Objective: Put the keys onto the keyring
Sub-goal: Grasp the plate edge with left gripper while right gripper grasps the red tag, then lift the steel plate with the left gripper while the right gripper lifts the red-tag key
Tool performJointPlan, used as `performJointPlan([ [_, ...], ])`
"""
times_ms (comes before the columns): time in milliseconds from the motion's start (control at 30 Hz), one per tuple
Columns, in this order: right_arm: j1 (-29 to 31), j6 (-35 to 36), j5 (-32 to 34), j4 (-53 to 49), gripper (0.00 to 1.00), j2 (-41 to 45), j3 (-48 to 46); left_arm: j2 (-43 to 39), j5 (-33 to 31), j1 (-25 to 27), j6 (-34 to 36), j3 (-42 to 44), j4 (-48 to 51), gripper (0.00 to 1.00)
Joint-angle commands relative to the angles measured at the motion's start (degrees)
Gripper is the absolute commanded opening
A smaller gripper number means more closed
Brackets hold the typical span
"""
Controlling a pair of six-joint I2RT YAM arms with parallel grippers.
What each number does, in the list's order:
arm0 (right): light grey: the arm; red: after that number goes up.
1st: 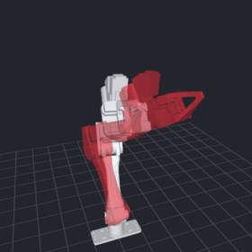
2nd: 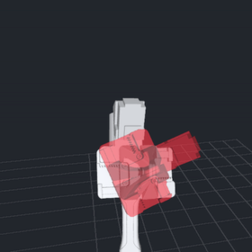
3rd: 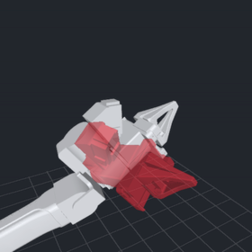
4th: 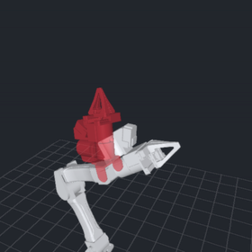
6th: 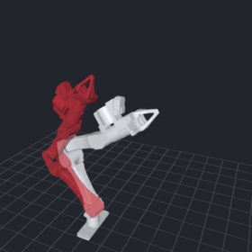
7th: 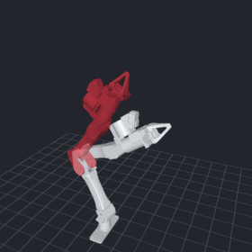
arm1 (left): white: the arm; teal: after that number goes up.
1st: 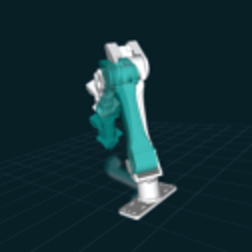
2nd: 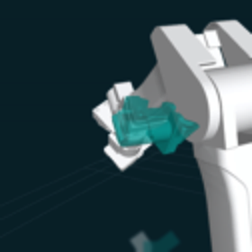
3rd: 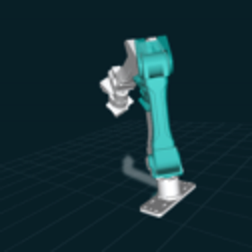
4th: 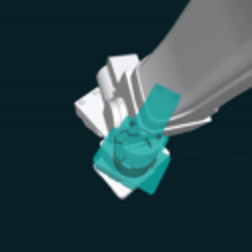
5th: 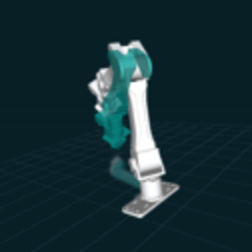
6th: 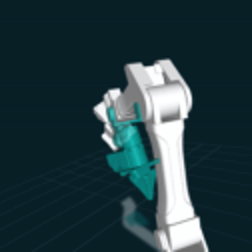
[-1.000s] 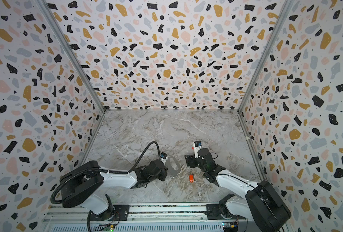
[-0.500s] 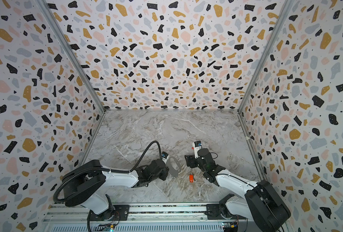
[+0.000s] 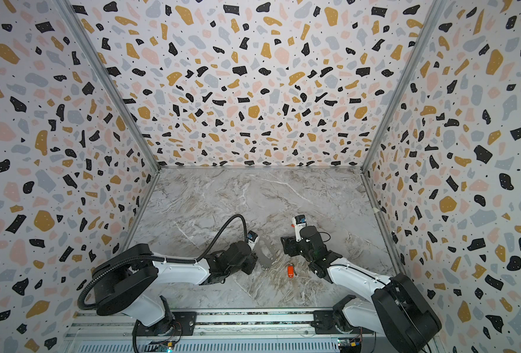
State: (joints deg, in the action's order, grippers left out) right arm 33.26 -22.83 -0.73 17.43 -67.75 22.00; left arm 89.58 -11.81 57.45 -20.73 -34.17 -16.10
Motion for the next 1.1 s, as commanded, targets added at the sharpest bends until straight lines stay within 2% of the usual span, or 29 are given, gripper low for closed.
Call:
performJointPlan([
  [0, 0.4, 0.3, -0.8, -1.7, 0.72, 1.9, 0.4, -3.2, 1.2, -0.1, 4.2, -2.8, 1.3, 0.0],
  [300, 1.5, 0.1, -1.6, -6.1, 0.71, 5.4, 2.0, -12.3, 6.4, -0.5, 11.5, -4.8, 5.2, 0.0],
  [533, 2.8, -1.0, -2.2, -12.4, 0.7, 10.3, 2.8, -19.4, 6.7, -0.7, 14.8, -4.4, 5.4, 0.0],
  [733, 4.4, -6.3, -2.0, -18.0, 0.66, 13.7, 0.6, -23.8, 5.9, -0.8, 15.7, -2.9, 3.8, 0.0],
  [933, 9.1, -13.9, 3.3, -20.3, 0.63, 17.0, -3.7, -27.1, 3.7, -0.8, 15.5, -0.4, 0.1, 0.0],
  [1067, 11.7, -17.7, 4.8, -20.5, 0.58, 15.8, -5.7, -28.9, 1.6, -0.9, 15.9, 0.5, -1.3, 0.0],
])
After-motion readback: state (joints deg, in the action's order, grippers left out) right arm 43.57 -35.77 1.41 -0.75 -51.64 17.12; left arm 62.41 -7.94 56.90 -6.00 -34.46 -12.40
